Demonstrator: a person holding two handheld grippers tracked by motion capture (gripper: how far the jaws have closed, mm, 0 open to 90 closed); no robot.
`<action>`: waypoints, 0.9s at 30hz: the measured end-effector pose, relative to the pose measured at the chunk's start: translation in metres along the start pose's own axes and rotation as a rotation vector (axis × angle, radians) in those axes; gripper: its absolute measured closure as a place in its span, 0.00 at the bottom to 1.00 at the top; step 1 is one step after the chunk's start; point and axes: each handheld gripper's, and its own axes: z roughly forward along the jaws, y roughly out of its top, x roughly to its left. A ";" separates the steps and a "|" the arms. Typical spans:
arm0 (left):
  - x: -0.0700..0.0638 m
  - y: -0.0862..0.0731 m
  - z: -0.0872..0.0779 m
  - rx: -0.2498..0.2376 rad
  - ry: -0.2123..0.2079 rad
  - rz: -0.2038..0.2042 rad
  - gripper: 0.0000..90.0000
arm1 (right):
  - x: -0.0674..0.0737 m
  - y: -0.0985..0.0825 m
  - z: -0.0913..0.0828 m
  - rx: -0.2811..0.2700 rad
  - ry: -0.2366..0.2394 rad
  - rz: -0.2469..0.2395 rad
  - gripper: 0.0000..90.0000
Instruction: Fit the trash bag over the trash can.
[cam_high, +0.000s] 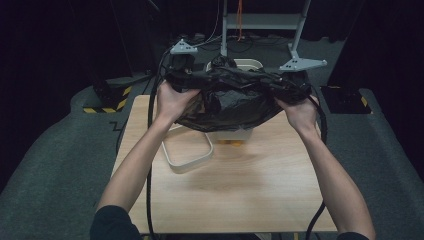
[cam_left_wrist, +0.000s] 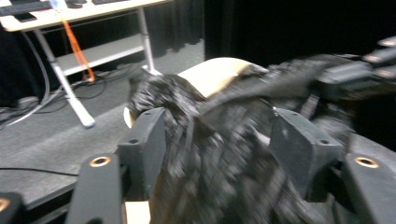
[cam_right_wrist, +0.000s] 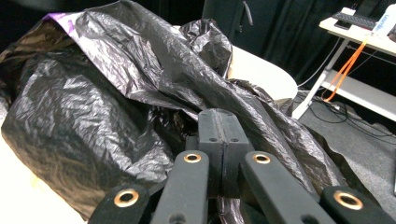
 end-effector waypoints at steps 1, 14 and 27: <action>-0.002 -0.004 -0.002 0.000 -0.001 0.005 0.37 | 0.000 0.000 0.001 -0.001 -0.002 0.002 1.00; 0.000 -0.034 -0.001 0.041 0.055 0.054 0.70 | -0.009 0.007 0.009 -0.010 -0.021 0.048 0.96; 0.009 -0.024 0.013 0.058 0.081 0.061 0.99 | 0.005 -0.005 -0.011 -0.013 -0.032 -0.036 0.65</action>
